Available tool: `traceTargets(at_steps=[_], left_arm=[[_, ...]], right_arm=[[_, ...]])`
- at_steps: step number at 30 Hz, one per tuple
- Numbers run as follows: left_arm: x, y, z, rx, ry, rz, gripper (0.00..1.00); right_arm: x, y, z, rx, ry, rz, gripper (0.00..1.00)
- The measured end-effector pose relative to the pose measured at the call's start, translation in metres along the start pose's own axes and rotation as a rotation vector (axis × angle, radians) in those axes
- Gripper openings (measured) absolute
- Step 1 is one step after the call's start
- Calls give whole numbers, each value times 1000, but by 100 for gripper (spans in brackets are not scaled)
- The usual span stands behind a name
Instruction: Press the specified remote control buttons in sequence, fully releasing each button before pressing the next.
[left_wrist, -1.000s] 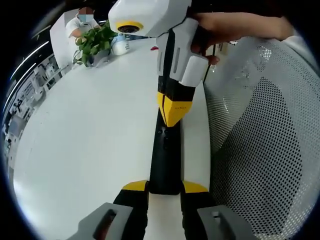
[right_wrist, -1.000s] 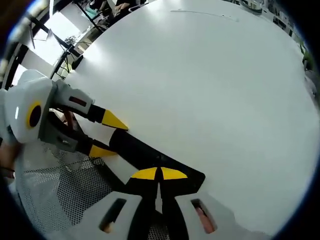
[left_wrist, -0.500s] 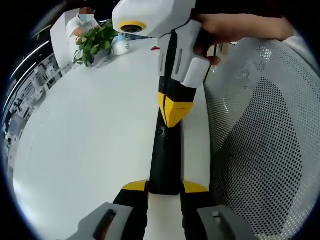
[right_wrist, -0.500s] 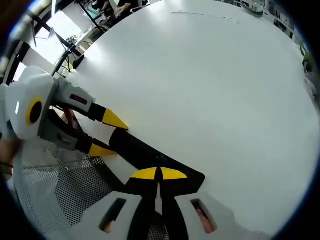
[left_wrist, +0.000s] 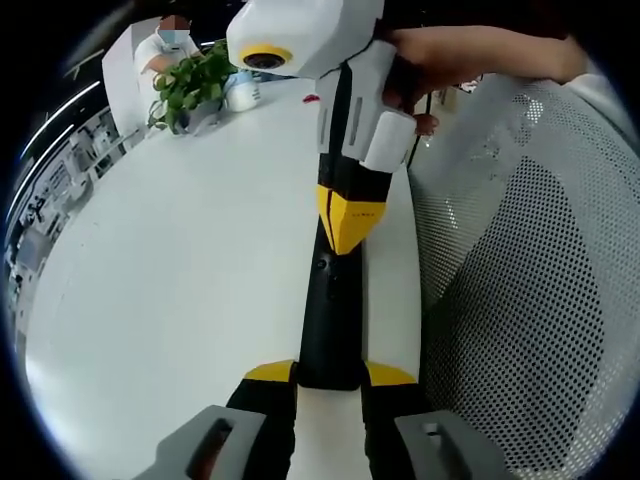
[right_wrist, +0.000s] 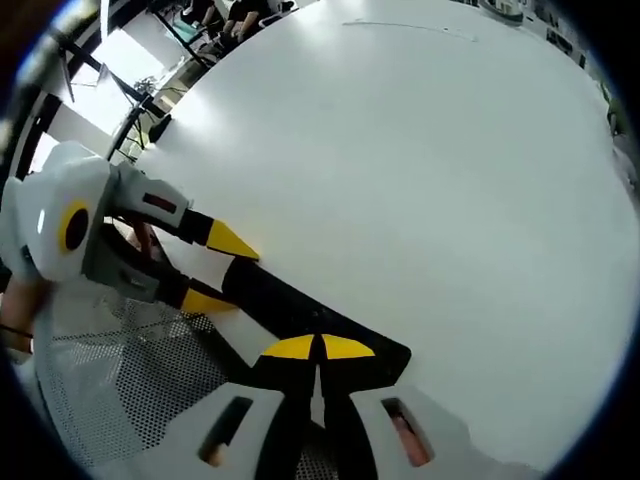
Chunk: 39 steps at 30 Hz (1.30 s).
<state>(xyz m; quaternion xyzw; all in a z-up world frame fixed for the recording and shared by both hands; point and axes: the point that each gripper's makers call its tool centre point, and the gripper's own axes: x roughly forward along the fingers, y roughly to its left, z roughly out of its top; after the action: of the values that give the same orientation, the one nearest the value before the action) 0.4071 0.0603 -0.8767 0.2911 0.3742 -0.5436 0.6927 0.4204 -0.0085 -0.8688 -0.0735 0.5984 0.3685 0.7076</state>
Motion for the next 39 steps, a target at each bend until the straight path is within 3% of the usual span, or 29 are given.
traceTargets(at_steps=[39], left_arm=[[0,0,0,-1,-11,-3,25]], right_arm=[[-4,-4,-15,-6,78,11,0]])
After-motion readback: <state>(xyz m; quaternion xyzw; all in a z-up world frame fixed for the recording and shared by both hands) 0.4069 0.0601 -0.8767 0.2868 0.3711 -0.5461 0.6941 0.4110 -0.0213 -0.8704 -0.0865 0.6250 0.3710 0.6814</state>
